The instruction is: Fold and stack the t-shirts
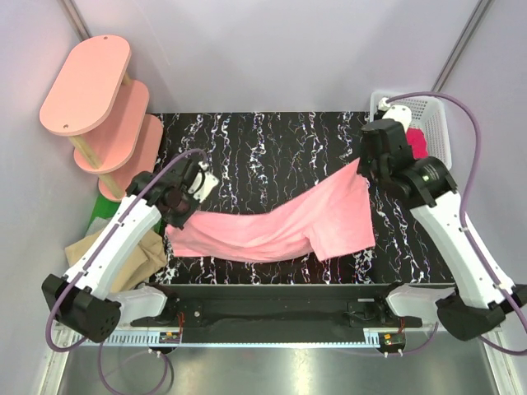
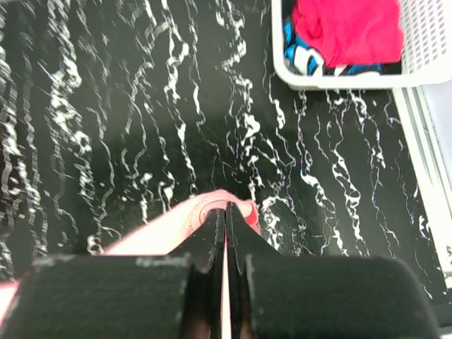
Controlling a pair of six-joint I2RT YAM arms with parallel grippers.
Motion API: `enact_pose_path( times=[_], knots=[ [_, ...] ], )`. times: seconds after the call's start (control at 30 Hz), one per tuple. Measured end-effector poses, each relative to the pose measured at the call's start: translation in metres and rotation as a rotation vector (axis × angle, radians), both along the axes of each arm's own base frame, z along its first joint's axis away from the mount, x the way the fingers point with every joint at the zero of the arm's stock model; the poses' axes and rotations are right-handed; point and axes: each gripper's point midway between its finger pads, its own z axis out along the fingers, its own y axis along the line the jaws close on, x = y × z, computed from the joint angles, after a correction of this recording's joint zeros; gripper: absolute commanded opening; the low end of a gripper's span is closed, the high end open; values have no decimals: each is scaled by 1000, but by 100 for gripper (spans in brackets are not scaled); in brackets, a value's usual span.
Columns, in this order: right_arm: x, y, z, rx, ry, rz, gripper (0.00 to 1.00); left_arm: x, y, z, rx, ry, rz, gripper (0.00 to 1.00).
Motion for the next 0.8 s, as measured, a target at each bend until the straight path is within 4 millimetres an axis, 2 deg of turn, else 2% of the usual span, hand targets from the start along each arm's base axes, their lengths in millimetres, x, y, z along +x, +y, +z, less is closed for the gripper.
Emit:
enact_pose_path(
  times=[0.13,0.23,0.33,0.47,0.7,0.8],
  knots=[
    [8,6,-12,-19,39,5,0,23,-4,22,-15,-106,15,0],
    [4,6,-9,-5,31,15,0,32,-8,36,-40,-156,26,0],
    [-4,3,-1,15,10,23,0,30,-8,38,-48,-161,27,0],
    [-30,-6,22,64,-27,48,0,17,-6,58,-75,-184,22,0],
    [-89,-17,75,223,-142,131,0,1,-5,121,-202,-385,6,0],
    [-110,-21,88,275,-169,158,0,-9,0,131,-224,-432,5,0]
  ],
)
